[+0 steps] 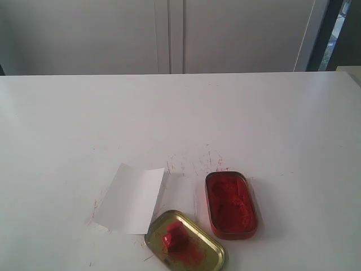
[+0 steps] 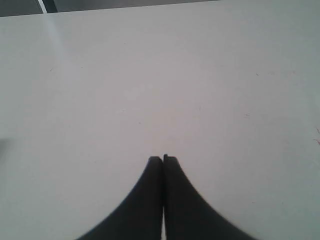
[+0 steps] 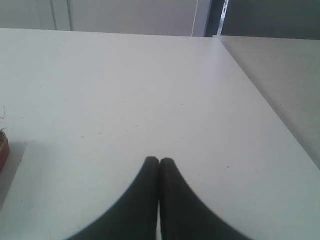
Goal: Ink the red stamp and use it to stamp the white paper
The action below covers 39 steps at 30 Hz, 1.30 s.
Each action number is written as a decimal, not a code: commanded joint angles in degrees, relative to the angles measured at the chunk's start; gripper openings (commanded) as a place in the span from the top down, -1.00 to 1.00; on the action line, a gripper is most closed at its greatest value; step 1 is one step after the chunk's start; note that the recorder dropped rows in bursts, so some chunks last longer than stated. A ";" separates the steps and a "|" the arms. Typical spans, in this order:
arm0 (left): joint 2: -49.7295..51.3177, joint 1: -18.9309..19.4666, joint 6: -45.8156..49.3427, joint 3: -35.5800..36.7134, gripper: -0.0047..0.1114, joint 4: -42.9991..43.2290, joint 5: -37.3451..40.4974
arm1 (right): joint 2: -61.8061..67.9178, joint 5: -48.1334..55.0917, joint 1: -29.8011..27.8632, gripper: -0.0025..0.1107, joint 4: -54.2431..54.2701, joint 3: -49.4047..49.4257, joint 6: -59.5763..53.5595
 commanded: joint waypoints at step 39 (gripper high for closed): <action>-0.19 0.06 0.00 0.27 0.92 -0.07 0.14 | -0.29 -26.26 0.18 0.96 -0.07 0.30 0.49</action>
